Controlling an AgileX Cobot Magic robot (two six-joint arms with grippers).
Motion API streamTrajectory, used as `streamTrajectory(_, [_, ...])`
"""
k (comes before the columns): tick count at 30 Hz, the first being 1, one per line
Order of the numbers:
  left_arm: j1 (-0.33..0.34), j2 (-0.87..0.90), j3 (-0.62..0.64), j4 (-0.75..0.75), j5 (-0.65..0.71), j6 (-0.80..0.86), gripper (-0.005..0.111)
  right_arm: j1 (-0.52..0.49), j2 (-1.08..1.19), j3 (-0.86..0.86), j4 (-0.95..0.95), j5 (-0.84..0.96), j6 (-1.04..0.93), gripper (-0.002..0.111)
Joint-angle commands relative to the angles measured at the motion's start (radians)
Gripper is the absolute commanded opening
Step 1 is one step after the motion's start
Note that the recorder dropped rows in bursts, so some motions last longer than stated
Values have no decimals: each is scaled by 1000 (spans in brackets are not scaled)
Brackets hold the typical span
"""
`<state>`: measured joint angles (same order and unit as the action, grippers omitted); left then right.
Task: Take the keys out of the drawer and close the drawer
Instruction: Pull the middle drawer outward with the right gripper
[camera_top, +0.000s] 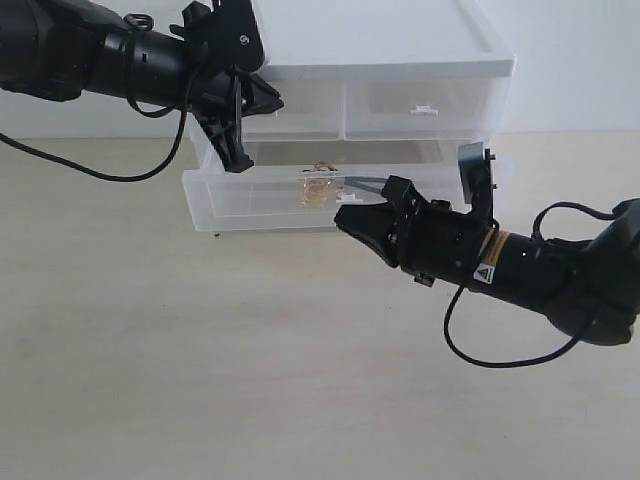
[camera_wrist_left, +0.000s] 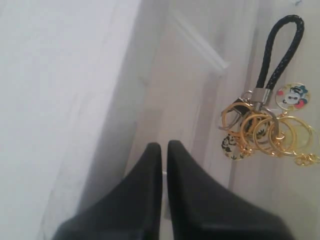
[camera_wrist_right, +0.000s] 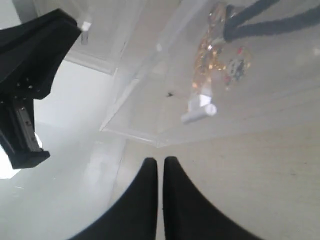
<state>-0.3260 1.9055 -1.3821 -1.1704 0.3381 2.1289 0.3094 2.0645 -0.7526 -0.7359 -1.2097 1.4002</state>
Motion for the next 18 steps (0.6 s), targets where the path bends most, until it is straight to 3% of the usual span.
streamTrajectory(1, [14,11,-14,-15,-129,3,4,0,-42,45,-11,-11,-66,0])
streamTrajectory(8, [14,11,-14,-15,-129,3,4,0,-203,64,-164,-11,-263,0])
streamTrajectory(10, [14,11,-14,-15,-129,3,4,0,-275,44,-222,103,-279,3])
streamTrajectory(15, [14,10,-14,-24,-127,-7,4,0,-448,-33,-440,547,-246,37])
streamTrajectory(17, [14,6,-14,-26,-123,-28,4,0,-499,-63,-566,641,-134,54])
streamTrajectory(18, [14,3,-14,-26,-120,-28,4,0,-515,-87,-656,671,-36,57])
